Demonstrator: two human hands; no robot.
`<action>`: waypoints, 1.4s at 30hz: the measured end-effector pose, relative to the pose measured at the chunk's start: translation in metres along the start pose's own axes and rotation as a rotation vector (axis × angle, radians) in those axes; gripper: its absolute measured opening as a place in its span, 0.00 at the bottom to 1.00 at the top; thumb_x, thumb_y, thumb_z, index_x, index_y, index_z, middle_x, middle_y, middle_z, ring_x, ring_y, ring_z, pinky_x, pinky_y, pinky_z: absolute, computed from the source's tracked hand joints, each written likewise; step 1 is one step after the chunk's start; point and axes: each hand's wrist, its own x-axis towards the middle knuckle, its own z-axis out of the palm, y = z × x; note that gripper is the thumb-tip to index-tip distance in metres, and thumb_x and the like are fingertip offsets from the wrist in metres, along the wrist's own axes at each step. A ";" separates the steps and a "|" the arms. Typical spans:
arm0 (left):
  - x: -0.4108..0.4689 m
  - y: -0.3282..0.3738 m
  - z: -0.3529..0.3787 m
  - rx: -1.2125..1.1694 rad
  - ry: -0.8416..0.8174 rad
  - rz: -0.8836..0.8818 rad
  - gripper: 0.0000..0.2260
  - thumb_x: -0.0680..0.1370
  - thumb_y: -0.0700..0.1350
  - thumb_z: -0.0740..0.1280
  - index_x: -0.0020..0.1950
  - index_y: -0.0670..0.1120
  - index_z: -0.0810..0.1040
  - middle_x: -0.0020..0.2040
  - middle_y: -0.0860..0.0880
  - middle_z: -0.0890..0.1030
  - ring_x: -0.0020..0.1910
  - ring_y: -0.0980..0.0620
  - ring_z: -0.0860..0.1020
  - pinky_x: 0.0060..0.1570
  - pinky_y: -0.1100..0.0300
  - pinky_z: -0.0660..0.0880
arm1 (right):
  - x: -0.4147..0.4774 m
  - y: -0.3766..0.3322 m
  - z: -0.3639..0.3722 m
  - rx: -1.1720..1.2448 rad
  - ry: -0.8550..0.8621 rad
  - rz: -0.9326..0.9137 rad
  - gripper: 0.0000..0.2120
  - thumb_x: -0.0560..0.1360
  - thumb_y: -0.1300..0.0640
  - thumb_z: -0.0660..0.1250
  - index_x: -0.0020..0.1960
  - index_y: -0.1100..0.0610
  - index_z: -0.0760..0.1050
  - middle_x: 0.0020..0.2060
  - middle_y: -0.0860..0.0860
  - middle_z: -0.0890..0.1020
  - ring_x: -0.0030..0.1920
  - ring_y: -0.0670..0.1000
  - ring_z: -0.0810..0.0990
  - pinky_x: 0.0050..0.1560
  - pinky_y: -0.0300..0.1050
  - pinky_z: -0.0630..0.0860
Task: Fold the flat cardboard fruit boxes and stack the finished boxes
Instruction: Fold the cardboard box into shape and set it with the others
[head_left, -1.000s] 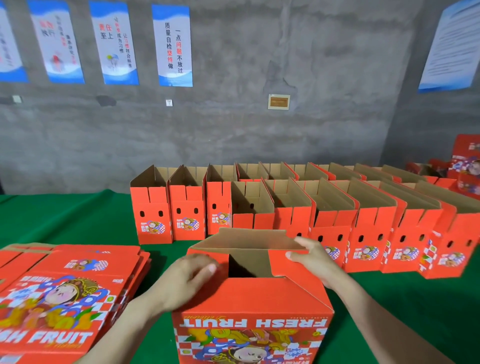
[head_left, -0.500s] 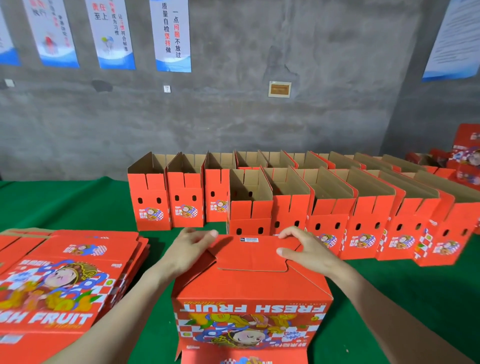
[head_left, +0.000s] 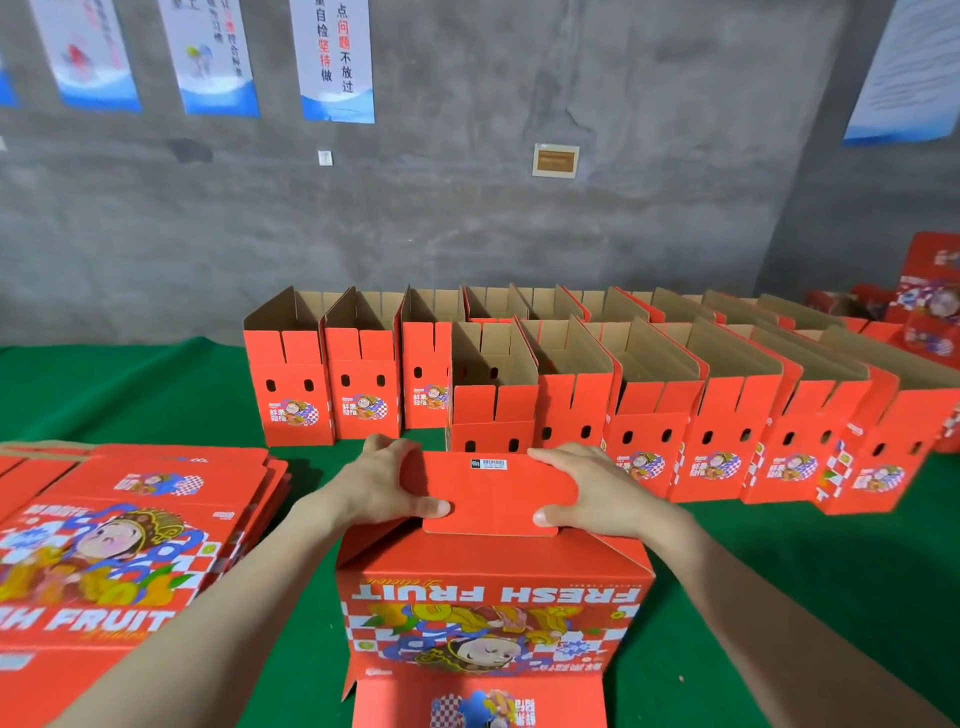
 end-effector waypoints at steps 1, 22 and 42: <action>0.000 0.001 0.001 0.019 0.018 -0.003 0.43 0.63 0.62 0.76 0.72 0.52 0.63 0.64 0.48 0.65 0.64 0.47 0.71 0.66 0.54 0.68 | 0.000 -0.001 0.001 -0.011 0.008 -0.002 0.38 0.71 0.43 0.71 0.76 0.42 0.58 0.69 0.46 0.65 0.70 0.50 0.60 0.69 0.50 0.62; 0.003 -0.001 0.015 0.100 0.146 -0.012 0.38 0.63 0.66 0.74 0.68 0.54 0.65 0.55 0.50 0.66 0.56 0.45 0.75 0.57 0.50 0.75 | -0.002 0.005 0.009 -0.042 0.093 0.000 0.32 0.75 0.51 0.68 0.75 0.41 0.59 0.70 0.45 0.66 0.71 0.50 0.59 0.71 0.53 0.60; 0.001 -0.010 0.011 -0.107 -0.002 0.047 0.29 0.76 0.64 0.61 0.75 0.61 0.58 0.75 0.46 0.51 0.71 0.42 0.65 0.71 0.52 0.62 | -0.003 0.011 0.006 0.060 0.181 0.039 0.29 0.72 0.43 0.70 0.71 0.44 0.67 0.63 0.46 0.71 0.66 0.48 0.65 0.65 0.45 0.64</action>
